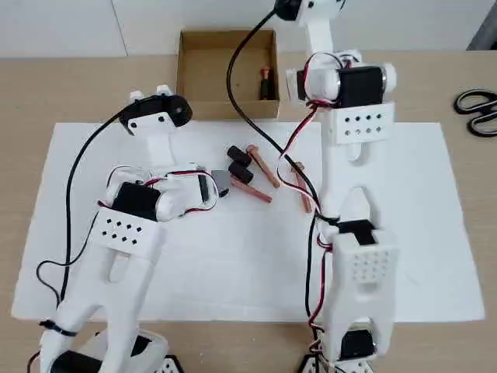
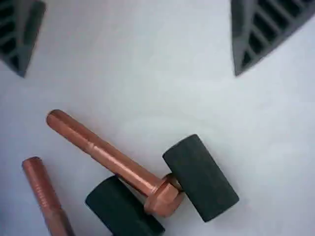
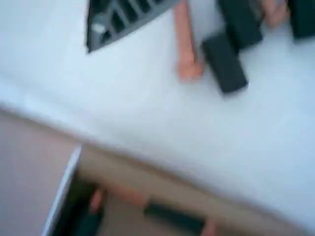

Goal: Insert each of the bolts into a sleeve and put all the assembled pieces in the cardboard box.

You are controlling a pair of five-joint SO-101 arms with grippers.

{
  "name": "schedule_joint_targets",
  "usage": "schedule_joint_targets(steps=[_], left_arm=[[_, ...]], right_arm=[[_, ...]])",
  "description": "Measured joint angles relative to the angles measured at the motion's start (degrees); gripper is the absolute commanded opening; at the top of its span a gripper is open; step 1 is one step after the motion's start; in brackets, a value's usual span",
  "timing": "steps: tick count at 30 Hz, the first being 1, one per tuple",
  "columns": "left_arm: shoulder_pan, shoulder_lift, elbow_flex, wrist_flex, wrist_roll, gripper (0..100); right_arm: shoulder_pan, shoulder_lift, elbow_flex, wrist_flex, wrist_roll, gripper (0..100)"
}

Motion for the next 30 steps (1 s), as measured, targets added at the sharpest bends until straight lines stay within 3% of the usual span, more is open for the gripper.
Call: schedule_joint_targets(steps=[9, 15, 19, 30], left_arm=[[4.3, 0.0, 0.0, -1.1, 0.0, 26], [8.4, 0.6, 3.7, -10.4, 4.6, 25], [9.6, 6.9, 3.7, -17.0, 10.0, 25], [15.0, 35.3, -12.6, -17.9, 18.1, 25]], right_arm=[[-0.2, -28.1, 42.5, 0.0, 0.4, 22.3], [1.0, -37.8, 63.6, 0.0, 0.4, 22.3], [5.5, -39.5, 69.6, -0.1, 0.4, 22.3], [18.3, -53.0, 77.5, -0.3, 0.4, 22.3]])
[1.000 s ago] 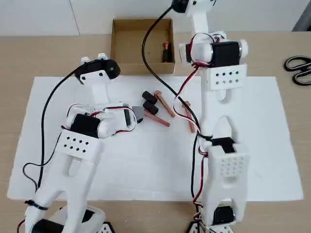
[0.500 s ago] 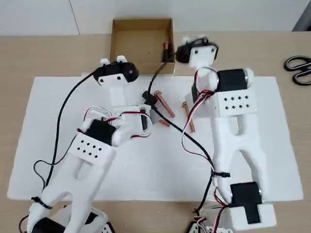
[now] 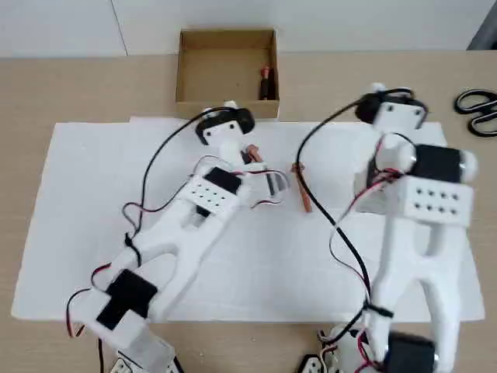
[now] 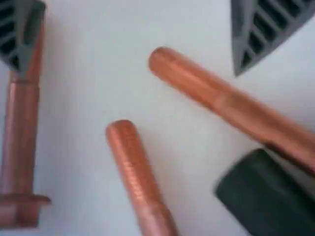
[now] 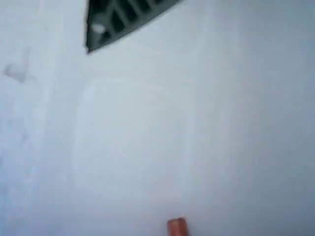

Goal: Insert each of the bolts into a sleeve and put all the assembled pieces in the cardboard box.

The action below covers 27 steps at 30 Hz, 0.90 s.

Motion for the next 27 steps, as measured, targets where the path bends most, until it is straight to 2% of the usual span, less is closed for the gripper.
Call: schedule_joint_targets(steps=[12, 16, 22, 27], left_arm=[[8.0, 7.2, -11.5, -0.1, 2.5, 25], [8.3, 12.5, -15.7, -0.3, 5.2, 24], [8.4, 20.8, -23.1, -0.4, 7.0, 14], [8.4, 24.1, -27.8, 0.9, 7.1, 13]], right_arm=[[9.6, -19.8, 15.6, -1.1, 4.3, 22.3], [9.9, -24.4, 19.3, -1.4, 4.3, 22.3], [9.9, -27.8, 22.2, -2.4, 5.9, 22.3], [9.9, -27.8, 22.3, -2.4, 6.4, 22.3]])
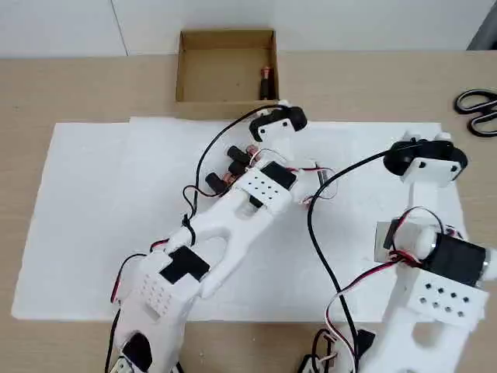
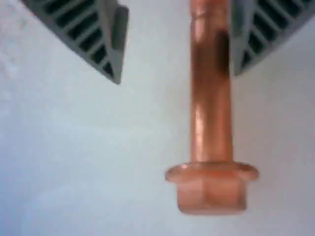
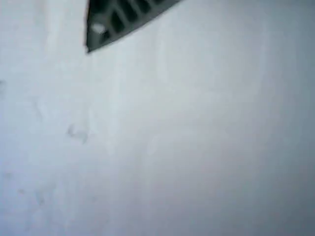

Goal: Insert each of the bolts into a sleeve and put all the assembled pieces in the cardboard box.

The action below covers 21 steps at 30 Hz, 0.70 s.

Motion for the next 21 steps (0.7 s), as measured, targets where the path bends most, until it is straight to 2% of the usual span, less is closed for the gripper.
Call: schedule_joint_targets(steps=[21], left_arm=[[0.1, 3.3, -2.7, 1.0, 0.1, 13]], right_arm=[[0.0, -0.1, 0.0, 0.0, 0.0, 22.3]])
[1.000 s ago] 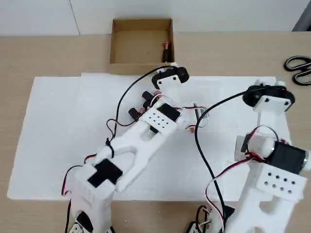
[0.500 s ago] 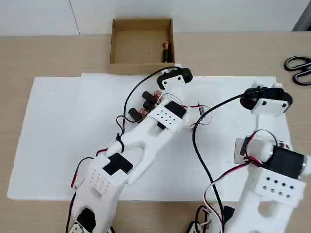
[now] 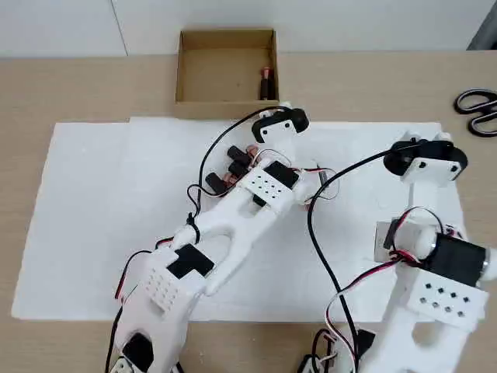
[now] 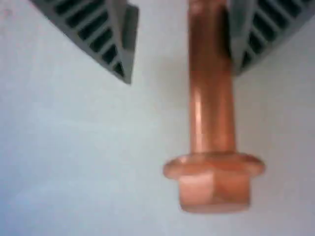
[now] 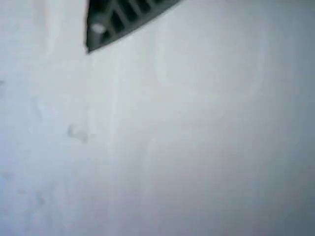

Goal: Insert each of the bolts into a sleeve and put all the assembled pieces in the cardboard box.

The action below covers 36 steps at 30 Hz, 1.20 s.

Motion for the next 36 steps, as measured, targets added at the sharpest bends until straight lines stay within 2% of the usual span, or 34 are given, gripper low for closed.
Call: schedule_joint_targets(steps=[3, 8, 18, 21, 25, 36], left_arm=[[0.0, 0.0, -0.4, 1.1, 0.0, 10], [0.0, 0.0, -0.8, 2.8, 0.0, 0], [0.1, 0.0, -1.1, 3.0, -0.1, 1], [0.4, 0.1, -2.6, 4.2, -2.4, 1], [0.8, 0.3, -8.5, 10.0, -4.5, 1], [0.0, 0.3, -34.0, 36.3, -12.0, 1]], right_arm=[[0.0, 0.0, 0.0, 0.0, 0.0, 22.3], [0.0, 0.0, 0.0, 0.0, 0.0, 22.3], [0.0, 0.0, 0.0, 0.0, 0.0, 22.3], [0.0, 0.0, 0.0, 0.0, 0.0, 22.3], [0.0, 0.0, 0.0, 0.0, 0.0, 22.3], [0.0, 0.0, 0.0, 0.0, 0.0, 22.3]])
